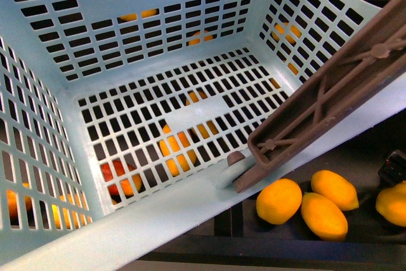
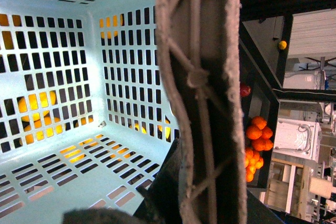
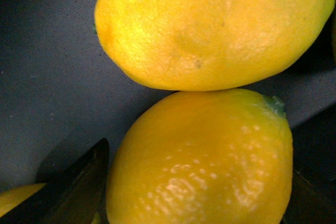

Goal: Pick lemon and mango into basket

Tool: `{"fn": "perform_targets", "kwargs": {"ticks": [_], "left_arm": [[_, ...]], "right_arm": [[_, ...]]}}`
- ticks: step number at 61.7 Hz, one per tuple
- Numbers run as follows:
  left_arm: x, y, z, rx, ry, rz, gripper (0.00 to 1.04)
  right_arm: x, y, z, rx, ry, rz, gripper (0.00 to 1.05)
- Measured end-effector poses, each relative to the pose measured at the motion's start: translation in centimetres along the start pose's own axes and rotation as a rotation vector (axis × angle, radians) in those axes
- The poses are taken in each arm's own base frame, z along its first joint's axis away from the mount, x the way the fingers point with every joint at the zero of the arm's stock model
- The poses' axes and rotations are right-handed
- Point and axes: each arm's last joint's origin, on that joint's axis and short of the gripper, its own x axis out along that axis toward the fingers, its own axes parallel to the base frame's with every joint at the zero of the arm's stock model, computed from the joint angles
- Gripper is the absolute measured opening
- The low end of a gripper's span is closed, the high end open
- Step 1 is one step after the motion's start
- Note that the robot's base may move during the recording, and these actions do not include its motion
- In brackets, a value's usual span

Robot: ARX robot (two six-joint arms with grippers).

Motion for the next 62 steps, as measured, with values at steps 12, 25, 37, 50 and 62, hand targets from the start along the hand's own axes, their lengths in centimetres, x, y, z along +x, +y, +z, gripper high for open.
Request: {"fn": "perform_targets", "kwargs": {"ticks": [12,25,37,50,62], "left_arm": [[0.0,0.0,0.0,0.000,0.000,0.000,0.06],[0.0,0.0,0.0,0.000,0.000,0.000,0.06],[0.0,0.0,0.0,0.000,-0.001,0.000,0.06],[0.0,0.0,0.0,0.000,0.000,0.000,0.06],[0.0,0.0,0.0,0.000,0.000,0.000,0.06]], "right_arm": [[-0.1,-0.1,-0.1,0.005,-0.006,0.010,0.72],[-1.9,-0.7,-0.2,0.003,-0.010,0.043,0.72],[-7.2,-1.3,2.0,-0.039,-0.098,0.128,0.72],[-16.2,-1.6,4.8,-0.096,-0.254,0.271,0.72],[-23.4,-1.2,5.4,-0.116,-0.374,0.421,0.72]]}}
